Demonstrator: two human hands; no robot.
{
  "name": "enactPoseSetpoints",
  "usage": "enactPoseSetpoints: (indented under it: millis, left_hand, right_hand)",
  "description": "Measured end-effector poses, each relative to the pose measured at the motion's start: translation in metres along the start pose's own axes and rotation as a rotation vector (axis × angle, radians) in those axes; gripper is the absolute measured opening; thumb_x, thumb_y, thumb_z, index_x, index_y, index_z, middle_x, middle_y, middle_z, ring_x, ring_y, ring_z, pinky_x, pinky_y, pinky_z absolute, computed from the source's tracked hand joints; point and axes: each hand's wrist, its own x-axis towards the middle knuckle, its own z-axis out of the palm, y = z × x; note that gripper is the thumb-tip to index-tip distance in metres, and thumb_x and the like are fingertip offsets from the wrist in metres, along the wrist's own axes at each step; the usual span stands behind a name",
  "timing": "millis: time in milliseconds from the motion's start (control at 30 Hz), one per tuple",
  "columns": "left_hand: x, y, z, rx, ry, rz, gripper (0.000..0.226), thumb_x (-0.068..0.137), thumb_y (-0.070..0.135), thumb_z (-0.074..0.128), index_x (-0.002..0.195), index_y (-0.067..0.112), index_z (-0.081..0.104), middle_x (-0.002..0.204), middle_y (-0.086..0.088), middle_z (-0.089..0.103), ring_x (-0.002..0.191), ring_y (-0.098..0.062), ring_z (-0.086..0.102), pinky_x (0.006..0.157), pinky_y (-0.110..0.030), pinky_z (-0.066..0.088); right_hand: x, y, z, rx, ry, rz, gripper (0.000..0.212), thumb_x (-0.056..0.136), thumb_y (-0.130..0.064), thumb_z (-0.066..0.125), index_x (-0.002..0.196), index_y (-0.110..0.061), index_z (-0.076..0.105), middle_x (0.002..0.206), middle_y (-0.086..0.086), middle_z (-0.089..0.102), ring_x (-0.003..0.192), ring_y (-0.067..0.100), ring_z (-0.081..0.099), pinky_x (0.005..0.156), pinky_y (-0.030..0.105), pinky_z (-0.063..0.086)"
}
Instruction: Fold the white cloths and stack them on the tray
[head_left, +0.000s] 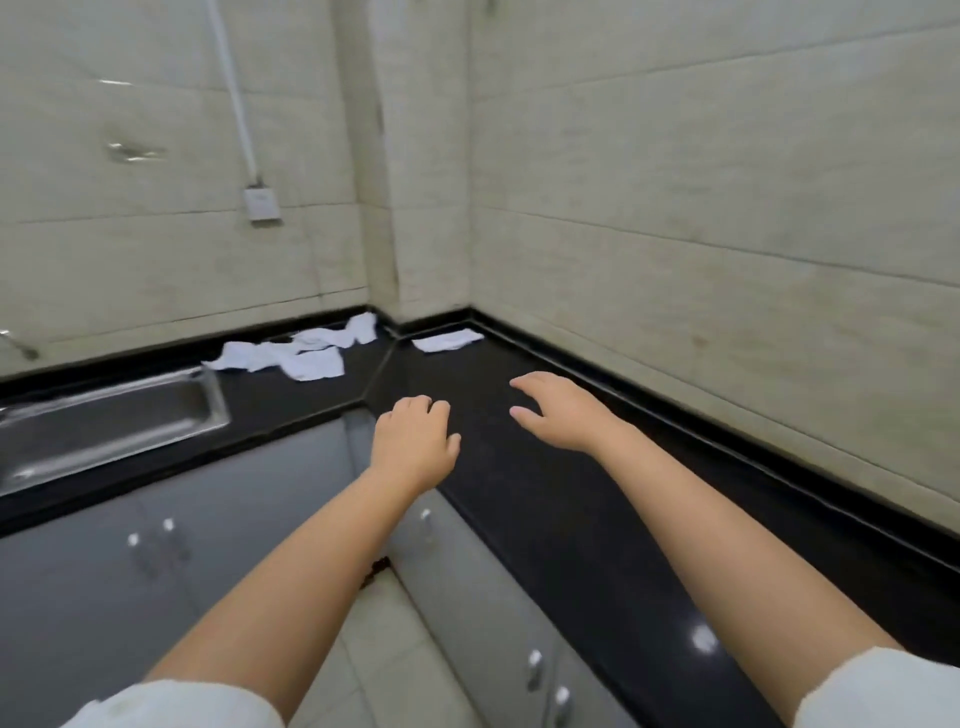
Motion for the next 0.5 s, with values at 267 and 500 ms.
enactPoseSetpoints:
  millis: [267, 500]
  left_hand:
    - [0.143, -0.148, 0.035, 0.060, -0.042, -0.120, 0.039, 0.093, 0.032, 0.042, 0.126, 0.012, 0.046, 0.129, -0.007, 0.049, 0.123, -0.027, 0.041, 0.095, -0.037, 0.039]
    - [0.282, -0.232, 0.057, 0.074, -0.068, -0.123, 0.036, 0.092, 0.031, 0.043, 0.122, 0.011, 0.048, 0.127, -0.009, 0.051, 0.121, -0.028, 0.042, 0.093, -0.039, 0.039]
  right_hand:
    - [0.218, -0.022, 0.057, 0.062, -0.051, -0.081, 0.049, 0.094, -0.033, 0.044, 0.139, -0.015, 0.036, 0.146, 0.004, 0.038, 0.135, 0.021, 0.035, 0.109, 0.038, 0.034]
    - [0.378, -0.005, 0.076, 0.071, -0.106, -0.026, 0.048, 0.094, -0.031, 0.045, 0.137, -0.012, 0.038, 0.143, 0.007, 0.043, 0.130, 0.023, 0.041, 0.107, 0.038, 0.037]
